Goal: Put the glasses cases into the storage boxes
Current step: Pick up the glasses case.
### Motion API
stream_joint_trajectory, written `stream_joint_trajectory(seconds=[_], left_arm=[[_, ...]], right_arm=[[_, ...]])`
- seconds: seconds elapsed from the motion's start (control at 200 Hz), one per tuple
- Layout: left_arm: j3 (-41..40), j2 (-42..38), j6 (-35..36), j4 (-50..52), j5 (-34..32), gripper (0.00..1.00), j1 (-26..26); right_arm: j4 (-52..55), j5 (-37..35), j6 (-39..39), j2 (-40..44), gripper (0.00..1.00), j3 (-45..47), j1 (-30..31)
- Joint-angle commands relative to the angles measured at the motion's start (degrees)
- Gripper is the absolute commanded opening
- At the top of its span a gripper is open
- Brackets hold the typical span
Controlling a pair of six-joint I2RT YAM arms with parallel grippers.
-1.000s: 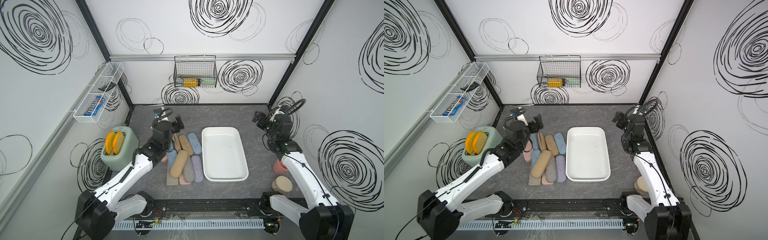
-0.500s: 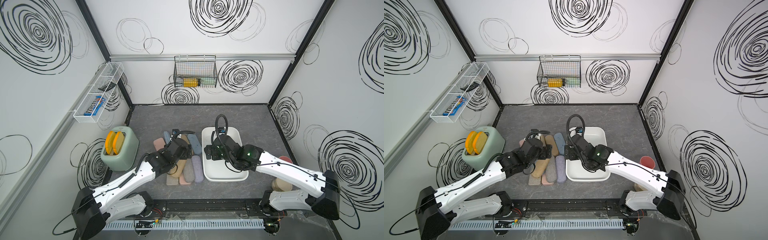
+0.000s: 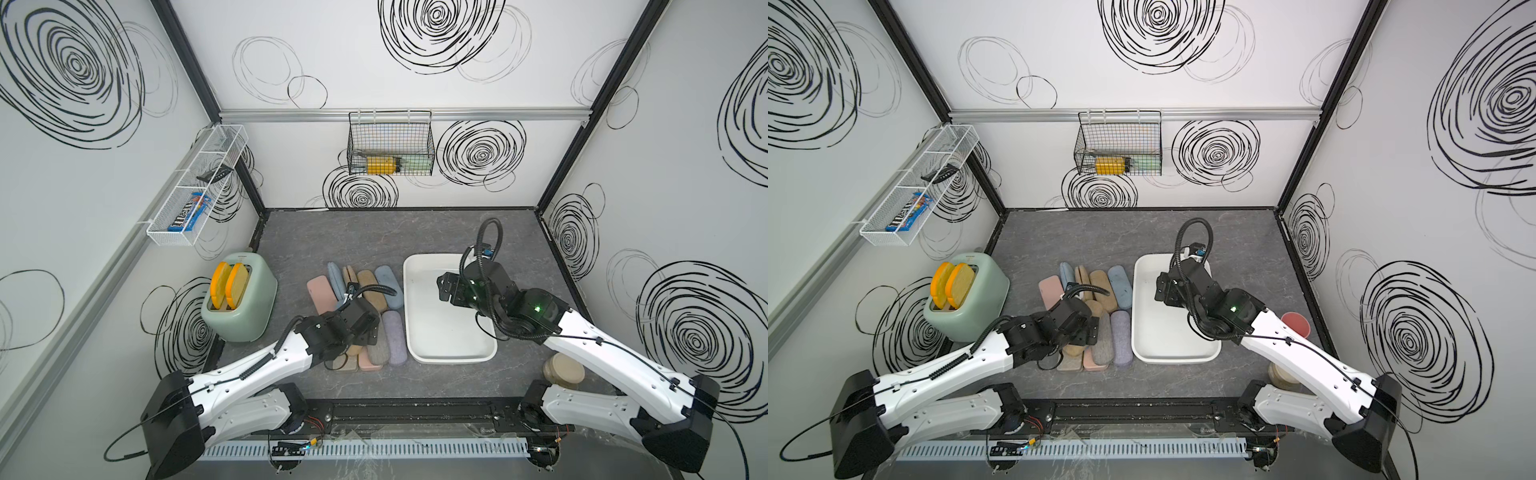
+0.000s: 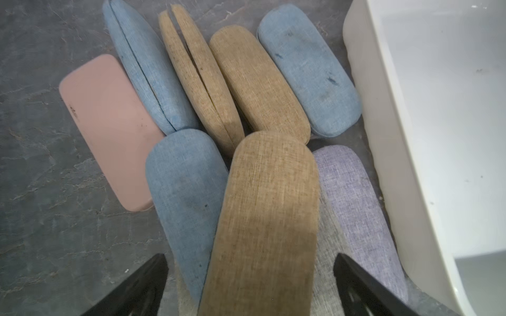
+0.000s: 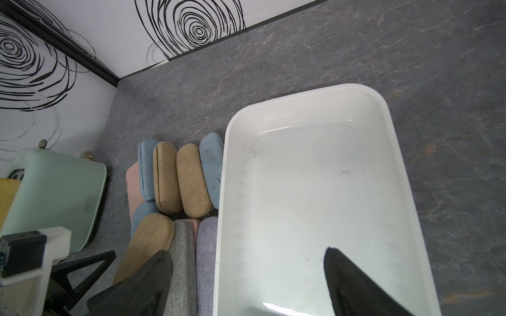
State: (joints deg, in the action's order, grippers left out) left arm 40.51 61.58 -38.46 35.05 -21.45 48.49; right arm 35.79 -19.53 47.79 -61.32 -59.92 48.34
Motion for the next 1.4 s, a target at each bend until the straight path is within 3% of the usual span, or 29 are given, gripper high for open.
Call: stream_joint_trajectory(seconds=[0.0, 0.36, 0.951, 1.186, 1.396], left_arm=[[0.29, 1.7, -1.48, 1.33, 1.2, 0.96, 0.6], [0.14, 3.85, -2.15, 1.71, 0.19, 0.8, 0.94], [1.15, 0.68, -1.98, 2.1, -1.42, 0.63, 1.52], [9.81, -0.06, 0.58, 2.25, -0.98, 0.62, 1.52], [23.63, 11.02, 3.28, -3.42, 2.76, 0.63, 1.52]], right_arm=[[1.96, 0.69, 0.56, 1.65, 0.9, 2.37, -0.59], [-0.42, 3.36, -0.1, 2.98, 0.88, 4.97, -2.37], [0.16, 2.52, 0.1, 7.88, 0.88, 5.54, -3.37], [1.78, 1.05, -0.15, 9.52, 0.88, 5.01, -4.57], [4.76, 2.15, -1.59, 10.66, 0.88, 4.07, -10.57]])
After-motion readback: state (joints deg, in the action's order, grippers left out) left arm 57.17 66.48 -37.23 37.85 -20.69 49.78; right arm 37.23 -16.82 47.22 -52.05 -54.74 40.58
